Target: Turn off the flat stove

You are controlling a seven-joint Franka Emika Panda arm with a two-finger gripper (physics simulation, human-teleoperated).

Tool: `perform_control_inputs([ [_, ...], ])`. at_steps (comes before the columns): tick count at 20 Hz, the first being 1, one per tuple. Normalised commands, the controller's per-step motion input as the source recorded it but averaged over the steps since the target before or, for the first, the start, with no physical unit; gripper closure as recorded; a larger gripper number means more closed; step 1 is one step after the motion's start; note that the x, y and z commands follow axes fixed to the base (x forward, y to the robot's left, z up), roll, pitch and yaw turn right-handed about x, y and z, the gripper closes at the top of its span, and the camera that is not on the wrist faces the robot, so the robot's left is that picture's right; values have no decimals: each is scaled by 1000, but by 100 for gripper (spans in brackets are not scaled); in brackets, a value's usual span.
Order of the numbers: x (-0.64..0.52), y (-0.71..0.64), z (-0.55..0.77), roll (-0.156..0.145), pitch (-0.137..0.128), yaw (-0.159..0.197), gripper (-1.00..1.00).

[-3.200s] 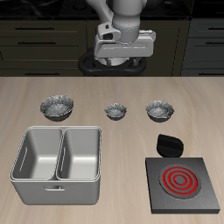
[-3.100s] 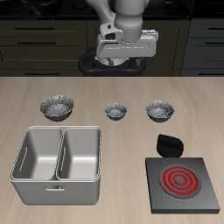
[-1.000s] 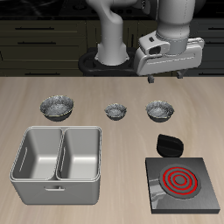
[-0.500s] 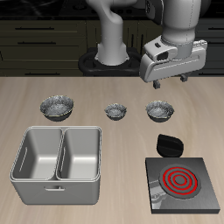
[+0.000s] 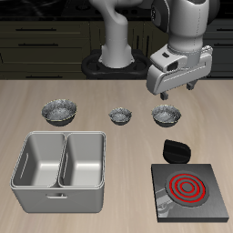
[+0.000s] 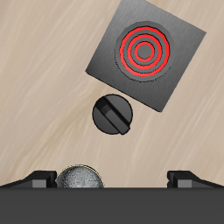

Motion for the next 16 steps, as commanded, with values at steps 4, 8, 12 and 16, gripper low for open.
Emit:
perform_control_inputs([
  [4, 56, -39, -81, 42, 13, 101, -100],
  [8, 85, -59, -74, 13, 19, 77, -100],
  [12, 71, -56, -25, -2, 0, 36, -100],
  [16, 64, 12, -50, 33, 6, 94, -100],
])
